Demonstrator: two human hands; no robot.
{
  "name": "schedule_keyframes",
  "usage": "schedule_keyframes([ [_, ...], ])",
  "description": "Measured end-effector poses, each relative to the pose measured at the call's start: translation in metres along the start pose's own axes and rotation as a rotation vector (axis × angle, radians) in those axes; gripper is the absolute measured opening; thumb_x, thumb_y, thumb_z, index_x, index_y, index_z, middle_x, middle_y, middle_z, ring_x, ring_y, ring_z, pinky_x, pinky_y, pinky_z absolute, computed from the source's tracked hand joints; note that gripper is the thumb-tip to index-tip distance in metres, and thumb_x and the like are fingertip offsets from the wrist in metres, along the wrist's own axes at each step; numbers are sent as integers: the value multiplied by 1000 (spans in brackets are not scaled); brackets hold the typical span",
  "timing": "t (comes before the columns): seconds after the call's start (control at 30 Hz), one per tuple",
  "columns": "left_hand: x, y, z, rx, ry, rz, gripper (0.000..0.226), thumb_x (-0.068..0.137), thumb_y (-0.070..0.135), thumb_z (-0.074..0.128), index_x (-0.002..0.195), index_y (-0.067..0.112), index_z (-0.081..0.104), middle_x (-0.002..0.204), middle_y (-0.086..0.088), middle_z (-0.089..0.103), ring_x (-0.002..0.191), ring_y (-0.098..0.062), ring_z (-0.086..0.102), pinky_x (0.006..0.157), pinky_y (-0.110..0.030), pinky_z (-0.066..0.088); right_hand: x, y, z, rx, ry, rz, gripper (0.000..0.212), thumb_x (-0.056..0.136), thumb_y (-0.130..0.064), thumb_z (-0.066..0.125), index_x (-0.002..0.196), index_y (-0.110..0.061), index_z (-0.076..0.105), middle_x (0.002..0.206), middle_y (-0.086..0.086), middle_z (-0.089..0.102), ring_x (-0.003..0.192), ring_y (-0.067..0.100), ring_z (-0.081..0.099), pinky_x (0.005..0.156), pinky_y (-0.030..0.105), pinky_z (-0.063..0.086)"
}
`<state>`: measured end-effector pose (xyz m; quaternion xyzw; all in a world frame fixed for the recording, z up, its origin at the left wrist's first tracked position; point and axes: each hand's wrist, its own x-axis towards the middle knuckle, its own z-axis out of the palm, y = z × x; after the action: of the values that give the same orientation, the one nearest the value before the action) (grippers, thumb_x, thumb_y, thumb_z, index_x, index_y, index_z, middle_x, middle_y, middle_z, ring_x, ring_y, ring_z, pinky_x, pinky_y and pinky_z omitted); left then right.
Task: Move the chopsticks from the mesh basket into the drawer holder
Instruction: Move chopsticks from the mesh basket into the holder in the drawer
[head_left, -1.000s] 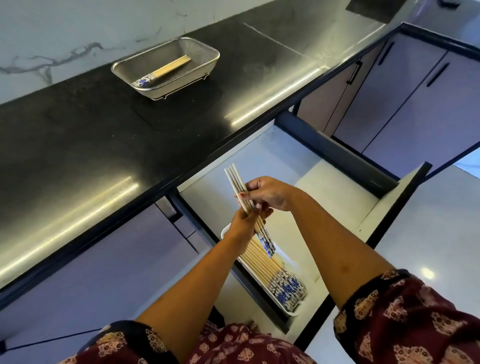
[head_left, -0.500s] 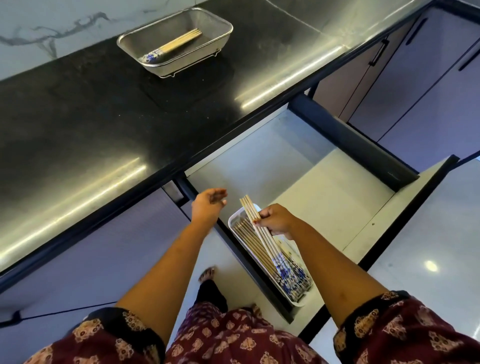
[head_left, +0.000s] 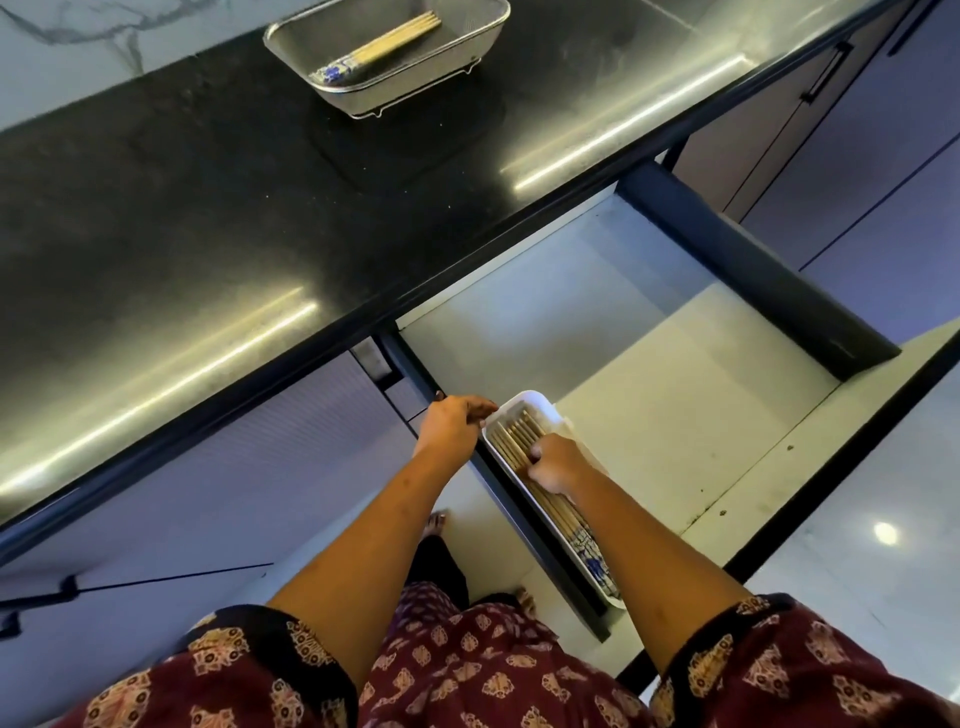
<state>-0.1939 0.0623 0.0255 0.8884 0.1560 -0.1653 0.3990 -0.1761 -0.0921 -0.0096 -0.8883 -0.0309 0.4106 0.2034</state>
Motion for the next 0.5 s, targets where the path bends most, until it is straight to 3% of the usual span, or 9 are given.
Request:
schedule_keyframes([
  [0.03,0,0,0,3,4,7,38,88,-7,48,113,11,69,116,-6,70,110,-20,63,99,-29,48,0,0,1,-8,2,-5,12,88,-6,51,82,-10,61,84,5,54,85,20,49,73,23,37],
  [0.13,-1,0,2,28,13,9,37,89,-5,48,114,12,69,116,-5,69,110,-19,62,98,-28,47,3,3,5,10,26,1,24,89,-6,51,107,-6,66,93,4,55,89,18,50,78,24,37],
  [0.3,2,-2,2,43,15,20,36,91,-3,48,114,14,69,116,-4,69,108,-18,62,95,-26,47,3,3,8,25,52,15,32,87,-5,54,119,-5,62,115,13,65,109,27,60,79,24,39],
  [0.5,4,-6,3,37,6,30,36,91,-4,49,115,14,68,116,-4,69,106,-15,62,93,-22,46,-1,2,11,26,108,6,42,86,-5,56,128,-9,57,121,12,63,111,28,59,90,29,46],
])
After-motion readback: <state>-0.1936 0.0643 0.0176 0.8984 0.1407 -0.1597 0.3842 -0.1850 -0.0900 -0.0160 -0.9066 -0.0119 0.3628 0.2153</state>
